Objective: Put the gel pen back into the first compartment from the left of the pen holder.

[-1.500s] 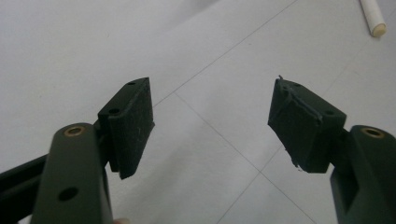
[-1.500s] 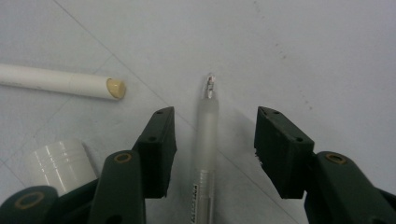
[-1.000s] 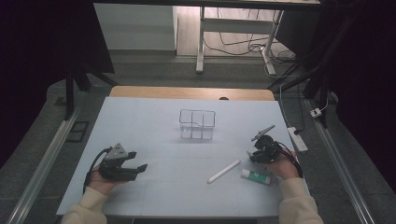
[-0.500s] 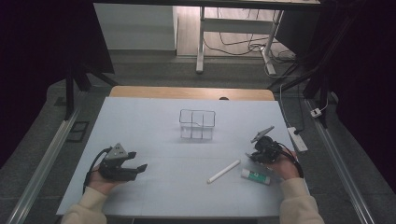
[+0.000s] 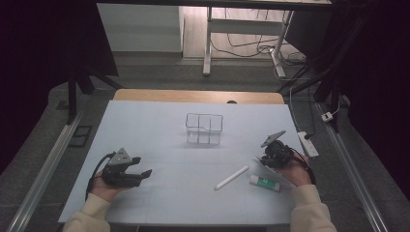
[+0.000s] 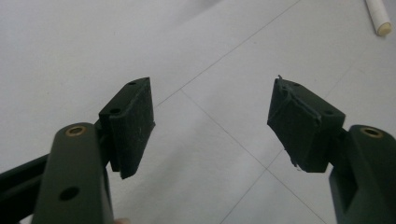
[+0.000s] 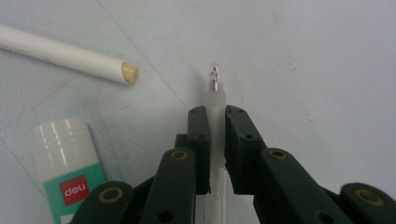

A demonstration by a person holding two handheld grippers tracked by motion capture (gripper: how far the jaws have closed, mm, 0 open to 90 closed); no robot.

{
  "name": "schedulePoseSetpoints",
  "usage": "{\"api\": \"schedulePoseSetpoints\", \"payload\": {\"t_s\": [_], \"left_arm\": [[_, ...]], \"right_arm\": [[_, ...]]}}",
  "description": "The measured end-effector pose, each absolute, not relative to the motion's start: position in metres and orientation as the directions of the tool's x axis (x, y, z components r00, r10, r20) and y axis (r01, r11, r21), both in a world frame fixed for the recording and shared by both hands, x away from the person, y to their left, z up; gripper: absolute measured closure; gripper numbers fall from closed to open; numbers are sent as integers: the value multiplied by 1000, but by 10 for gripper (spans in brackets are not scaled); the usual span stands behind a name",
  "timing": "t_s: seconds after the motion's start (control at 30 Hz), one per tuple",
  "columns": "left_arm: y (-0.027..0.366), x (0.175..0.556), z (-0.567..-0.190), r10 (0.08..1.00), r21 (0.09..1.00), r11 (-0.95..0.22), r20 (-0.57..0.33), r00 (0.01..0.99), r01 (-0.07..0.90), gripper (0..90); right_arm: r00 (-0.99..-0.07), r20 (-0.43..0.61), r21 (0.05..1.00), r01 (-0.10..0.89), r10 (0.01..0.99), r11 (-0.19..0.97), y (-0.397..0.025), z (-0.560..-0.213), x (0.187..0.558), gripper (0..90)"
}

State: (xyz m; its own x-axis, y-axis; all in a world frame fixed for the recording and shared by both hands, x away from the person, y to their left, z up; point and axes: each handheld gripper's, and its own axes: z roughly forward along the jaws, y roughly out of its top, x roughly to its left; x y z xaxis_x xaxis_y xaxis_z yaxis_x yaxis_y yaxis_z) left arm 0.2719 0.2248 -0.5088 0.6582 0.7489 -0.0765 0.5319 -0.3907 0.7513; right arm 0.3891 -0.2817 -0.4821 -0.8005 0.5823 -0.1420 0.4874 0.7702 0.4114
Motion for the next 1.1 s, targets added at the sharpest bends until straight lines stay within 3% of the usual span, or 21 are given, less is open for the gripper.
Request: {"api": "schedulePoseSetpoints", "payload": {"t_s": [0.6, 1.1], "left_arm": [[225, 272, -509, 750, 751, -389, -78, 657, 534, 315], [225, 272, -509, 751, 750, -390, -77, 656, 534, 314]], "right_arm": [[-739, -168, 605, 445, 653, 660, -293, -451, 381, 802], [-718, -128, 751, 380, 684, 540, -293, -434, 375, 801]]}}
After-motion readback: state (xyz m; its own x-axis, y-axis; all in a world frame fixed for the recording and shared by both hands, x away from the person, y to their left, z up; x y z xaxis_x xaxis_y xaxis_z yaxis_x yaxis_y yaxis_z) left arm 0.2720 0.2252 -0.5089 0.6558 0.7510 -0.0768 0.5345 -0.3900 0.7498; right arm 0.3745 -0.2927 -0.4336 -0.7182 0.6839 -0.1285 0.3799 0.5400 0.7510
